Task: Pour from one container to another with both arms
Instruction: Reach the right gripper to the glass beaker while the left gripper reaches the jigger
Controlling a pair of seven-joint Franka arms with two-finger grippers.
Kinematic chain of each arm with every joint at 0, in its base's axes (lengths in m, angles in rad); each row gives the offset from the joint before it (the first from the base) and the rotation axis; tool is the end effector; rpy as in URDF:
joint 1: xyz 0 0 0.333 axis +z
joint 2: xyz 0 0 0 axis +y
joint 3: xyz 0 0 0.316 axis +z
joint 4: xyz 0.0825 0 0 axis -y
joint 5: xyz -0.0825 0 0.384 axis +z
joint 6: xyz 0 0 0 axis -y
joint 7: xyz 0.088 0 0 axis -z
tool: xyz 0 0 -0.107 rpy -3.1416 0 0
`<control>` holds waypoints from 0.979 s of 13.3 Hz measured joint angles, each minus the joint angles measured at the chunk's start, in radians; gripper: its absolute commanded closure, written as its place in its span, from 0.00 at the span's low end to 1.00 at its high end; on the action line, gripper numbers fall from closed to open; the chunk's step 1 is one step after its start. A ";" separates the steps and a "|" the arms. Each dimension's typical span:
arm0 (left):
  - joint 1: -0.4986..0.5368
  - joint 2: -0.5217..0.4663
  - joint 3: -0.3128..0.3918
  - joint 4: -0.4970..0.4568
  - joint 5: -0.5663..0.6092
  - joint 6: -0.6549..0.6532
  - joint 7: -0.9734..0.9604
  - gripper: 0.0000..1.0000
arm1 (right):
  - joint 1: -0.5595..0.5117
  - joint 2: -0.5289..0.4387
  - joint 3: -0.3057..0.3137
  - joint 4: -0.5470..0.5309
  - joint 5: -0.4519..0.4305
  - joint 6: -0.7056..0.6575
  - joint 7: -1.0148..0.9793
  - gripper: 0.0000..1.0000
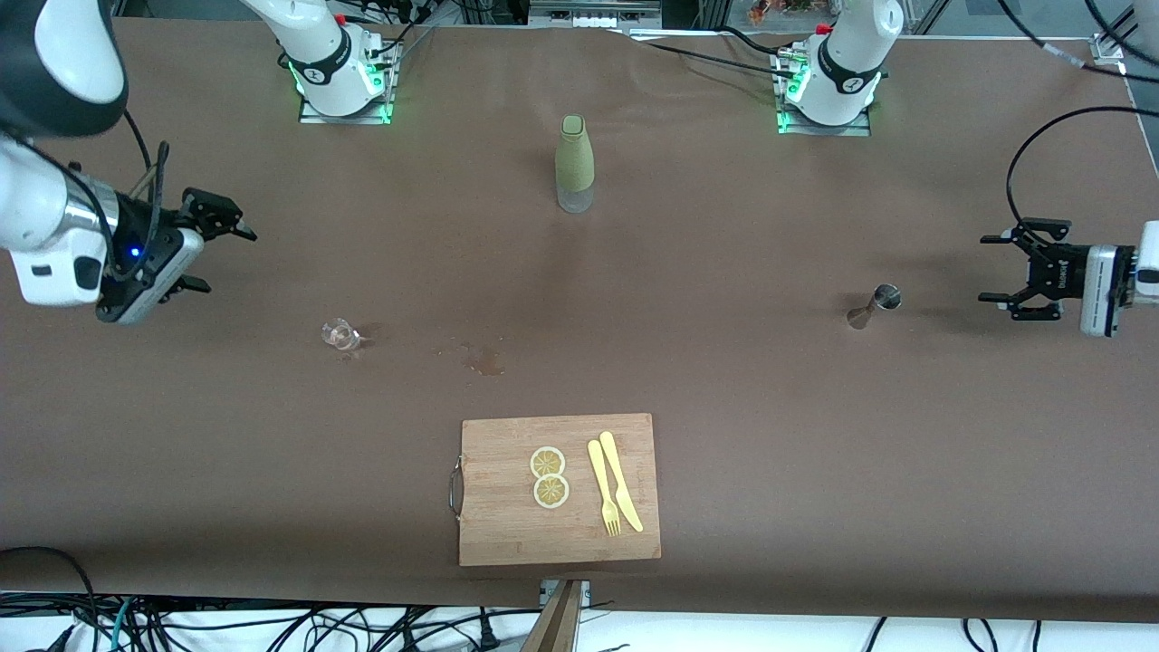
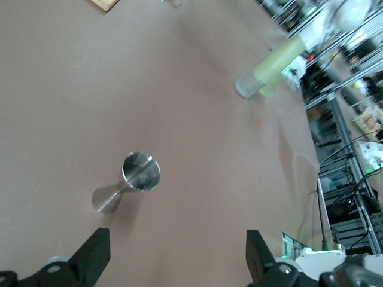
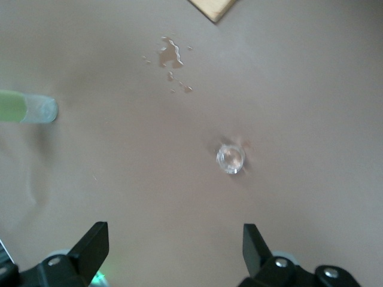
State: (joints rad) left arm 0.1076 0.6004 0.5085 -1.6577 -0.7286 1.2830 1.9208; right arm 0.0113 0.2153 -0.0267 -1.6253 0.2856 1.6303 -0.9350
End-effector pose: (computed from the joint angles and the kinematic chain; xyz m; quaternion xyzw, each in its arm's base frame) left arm 0.5349 0.2367 0.2731 0.7518 -0.4705 0.0843 0.4542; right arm 0.6054 0.0205 0.4821 -0.8928 -0.4161 0.0294 0.1698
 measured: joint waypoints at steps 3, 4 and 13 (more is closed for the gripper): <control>0.038 0.105 0.000 -0.009 -0.065 -0.014 0.209 0.00 | -0.064 0.071 -0.017 -0.041 0.089 0.052 -0.264 0.01; 0.039 0.114 0.000 -0.024 -0.079 -0.019 0.269 0.00 | -0.082 0.092 -0.018 -0.055 0.114 0.071 -0.362 0.01; 0.091 0.250 -0.002 -0.124 -0.325 -0.040 0.708 0.00 | -0.207 0.340 -0.020 -0.109 0.482 0.098 -1.096 0.01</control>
State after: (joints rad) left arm 0.1990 0.8502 0.5065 -1.7813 -1.0540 1.2428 2.6286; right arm -0.1952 0.5552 -0.0467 -1.7346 0.7674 1.7280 -2.0307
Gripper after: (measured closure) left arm 0.000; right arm 0.004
